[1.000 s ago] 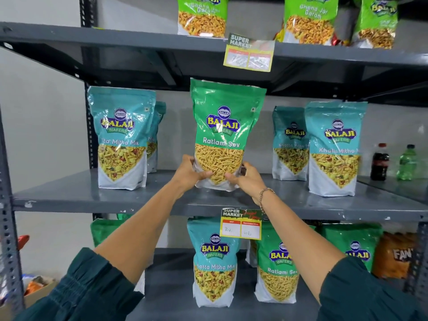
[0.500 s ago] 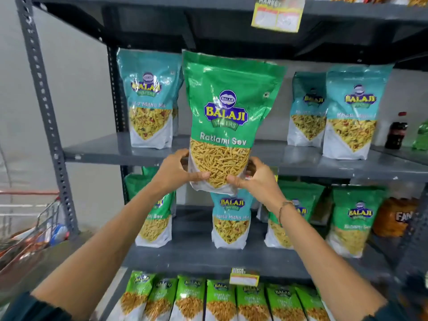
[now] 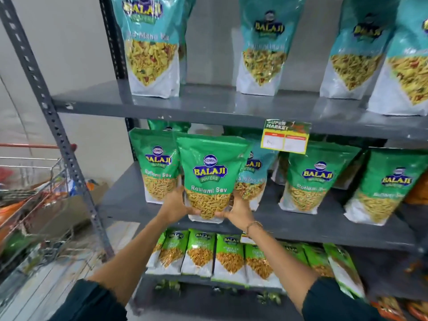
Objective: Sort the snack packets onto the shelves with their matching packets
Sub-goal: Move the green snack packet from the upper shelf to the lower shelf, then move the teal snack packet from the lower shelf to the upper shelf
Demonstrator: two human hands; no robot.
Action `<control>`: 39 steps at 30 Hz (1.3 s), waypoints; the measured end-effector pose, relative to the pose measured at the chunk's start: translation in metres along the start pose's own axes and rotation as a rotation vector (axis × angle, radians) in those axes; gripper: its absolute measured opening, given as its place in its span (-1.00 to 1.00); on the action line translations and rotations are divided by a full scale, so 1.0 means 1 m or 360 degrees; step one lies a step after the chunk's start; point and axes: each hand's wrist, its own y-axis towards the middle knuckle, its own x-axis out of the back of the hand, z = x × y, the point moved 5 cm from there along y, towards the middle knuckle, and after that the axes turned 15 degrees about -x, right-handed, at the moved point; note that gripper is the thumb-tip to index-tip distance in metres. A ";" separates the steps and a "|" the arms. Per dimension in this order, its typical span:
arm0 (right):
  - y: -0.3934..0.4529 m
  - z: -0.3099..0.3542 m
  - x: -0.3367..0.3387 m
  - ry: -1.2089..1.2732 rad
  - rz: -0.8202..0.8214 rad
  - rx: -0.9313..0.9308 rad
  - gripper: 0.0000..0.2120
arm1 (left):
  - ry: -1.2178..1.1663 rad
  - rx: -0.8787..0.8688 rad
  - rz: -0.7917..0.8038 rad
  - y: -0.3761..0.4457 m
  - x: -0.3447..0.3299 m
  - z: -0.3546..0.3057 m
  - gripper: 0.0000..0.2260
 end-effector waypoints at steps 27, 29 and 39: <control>0.101 -0.093 0.096 -0.0327 -0.0215 -0.0626 -0.35 | -0.0432 0.0139 0.0623 0.047 -0.156 -0.053 -0.21; 0.107 -0.091 0.091 -0.0244 -0.0056 -0.0563 -0.17 | -0.0497 0.0336 0.0624 0.064 -0.172 -0.046 -0.01; 0.132 -0.109 0.077 0.0416 0.0126 -0.0235 -0.24 | -0.0537 0.0439 -0.0015 0.107 -0.174 -0.035 -0.22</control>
